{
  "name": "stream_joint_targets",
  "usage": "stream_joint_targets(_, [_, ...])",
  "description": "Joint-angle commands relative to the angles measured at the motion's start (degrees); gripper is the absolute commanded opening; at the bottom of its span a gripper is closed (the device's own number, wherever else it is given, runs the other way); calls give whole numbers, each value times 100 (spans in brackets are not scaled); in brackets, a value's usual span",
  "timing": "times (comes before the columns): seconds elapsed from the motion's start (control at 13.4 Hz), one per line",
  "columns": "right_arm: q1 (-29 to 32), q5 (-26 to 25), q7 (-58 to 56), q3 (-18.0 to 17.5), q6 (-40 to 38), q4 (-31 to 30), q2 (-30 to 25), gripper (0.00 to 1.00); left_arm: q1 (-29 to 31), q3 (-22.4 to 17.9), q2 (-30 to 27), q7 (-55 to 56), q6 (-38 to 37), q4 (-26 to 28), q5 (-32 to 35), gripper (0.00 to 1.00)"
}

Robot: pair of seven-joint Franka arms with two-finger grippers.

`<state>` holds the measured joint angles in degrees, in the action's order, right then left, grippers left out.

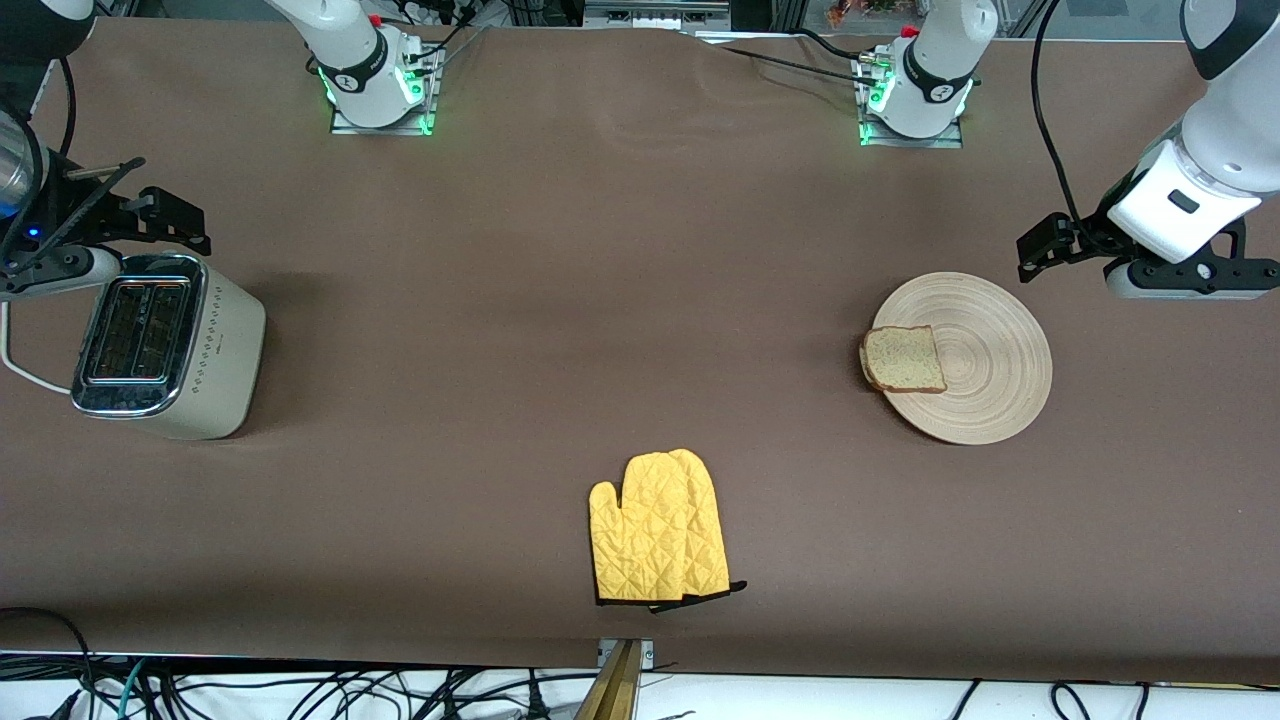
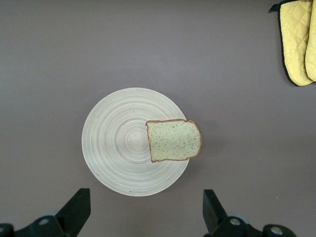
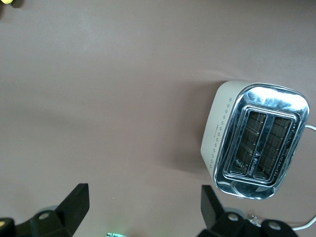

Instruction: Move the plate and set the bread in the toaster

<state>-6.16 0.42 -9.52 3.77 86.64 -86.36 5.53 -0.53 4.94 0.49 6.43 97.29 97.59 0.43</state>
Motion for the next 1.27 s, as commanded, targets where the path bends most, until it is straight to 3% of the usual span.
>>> stream_joint_targets(0.0, [10,11,-32,-8,19,-74,-87,100,184,-10,355,-71,-157,-197,-174,100])
stream_joint_targets(0.15, [10,11,-32,-8,19,-74,-96,100,473,-10,451,-247,-157,-197,-192,100])
stream_joint_targets(0.67, [10,29,-32,-8,19,-74,-114,100,1685,-10,1013,-1643,-157,-197,-1578,100])
stream_joint_targets(1.2, [10,29,-15,1,2,-91,-122,100,3330,-2,2725,-4787,-377,-205,-3328,100])
